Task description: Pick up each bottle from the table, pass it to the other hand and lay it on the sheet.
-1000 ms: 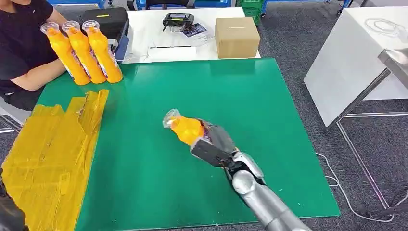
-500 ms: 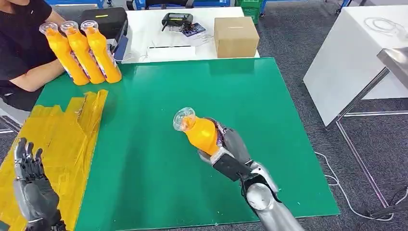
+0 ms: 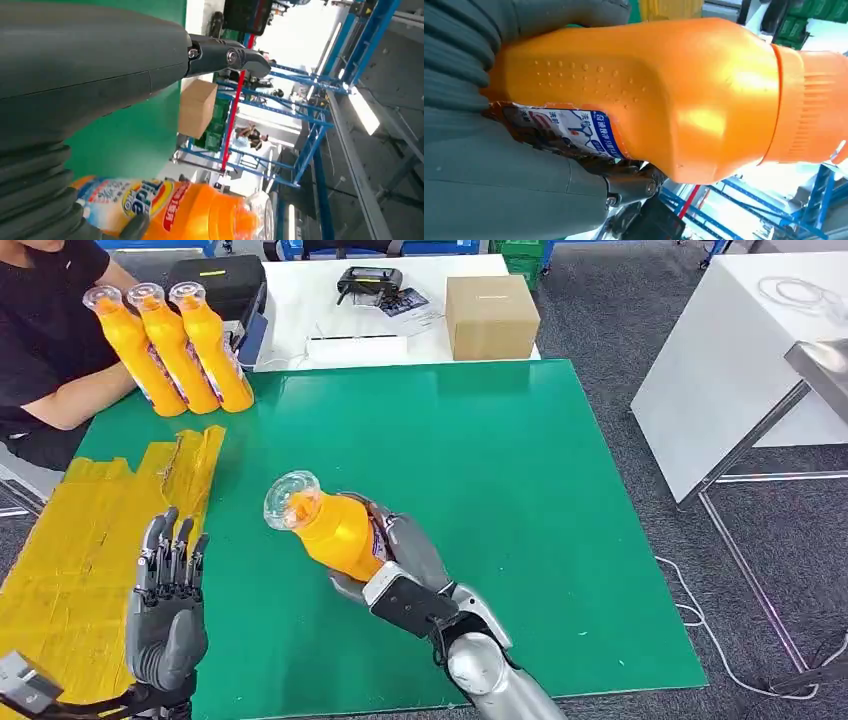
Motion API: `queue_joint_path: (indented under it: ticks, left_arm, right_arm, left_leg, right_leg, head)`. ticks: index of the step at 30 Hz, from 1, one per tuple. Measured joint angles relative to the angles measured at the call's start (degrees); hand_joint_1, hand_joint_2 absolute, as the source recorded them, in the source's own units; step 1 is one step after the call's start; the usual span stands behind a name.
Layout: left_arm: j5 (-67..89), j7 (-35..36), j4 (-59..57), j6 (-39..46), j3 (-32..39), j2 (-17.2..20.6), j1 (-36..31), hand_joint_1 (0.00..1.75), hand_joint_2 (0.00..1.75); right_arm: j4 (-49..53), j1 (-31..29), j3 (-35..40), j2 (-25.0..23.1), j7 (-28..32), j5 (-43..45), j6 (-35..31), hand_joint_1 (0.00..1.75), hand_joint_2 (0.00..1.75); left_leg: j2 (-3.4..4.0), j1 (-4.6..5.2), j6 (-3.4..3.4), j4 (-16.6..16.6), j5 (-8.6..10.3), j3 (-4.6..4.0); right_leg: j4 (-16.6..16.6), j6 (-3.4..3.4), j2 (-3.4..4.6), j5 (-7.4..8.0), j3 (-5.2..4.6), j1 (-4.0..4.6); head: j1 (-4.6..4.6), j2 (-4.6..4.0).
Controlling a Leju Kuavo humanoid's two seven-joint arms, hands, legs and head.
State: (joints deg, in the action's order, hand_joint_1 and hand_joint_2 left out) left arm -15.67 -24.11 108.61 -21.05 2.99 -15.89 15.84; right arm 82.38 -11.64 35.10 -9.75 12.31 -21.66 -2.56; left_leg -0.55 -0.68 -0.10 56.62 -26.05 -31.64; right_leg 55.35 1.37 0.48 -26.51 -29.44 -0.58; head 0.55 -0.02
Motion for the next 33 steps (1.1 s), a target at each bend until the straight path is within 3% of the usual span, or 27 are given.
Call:
queue_joint_path:
  ticks: [33]
  left_arm:
    - [-11.82, 6.25, -3.45, -3.96, -7.32, 2.73, 1.42, 0.00, 1.75]
  right_arm:
    - [-16.74, -5.29, 13.01, -3.02, -0.63, -5.29, 4.13, 1.75, 1.75]
  left_leg:
    - [-0.02, 0.00, 0.00, -0.01, 0.00, -0.02]
  right_leg:
    - [0.00, 0.00, -0.03, 0.00, -0.02, -0.01]
  head:
    - [-0.02, 0.00]
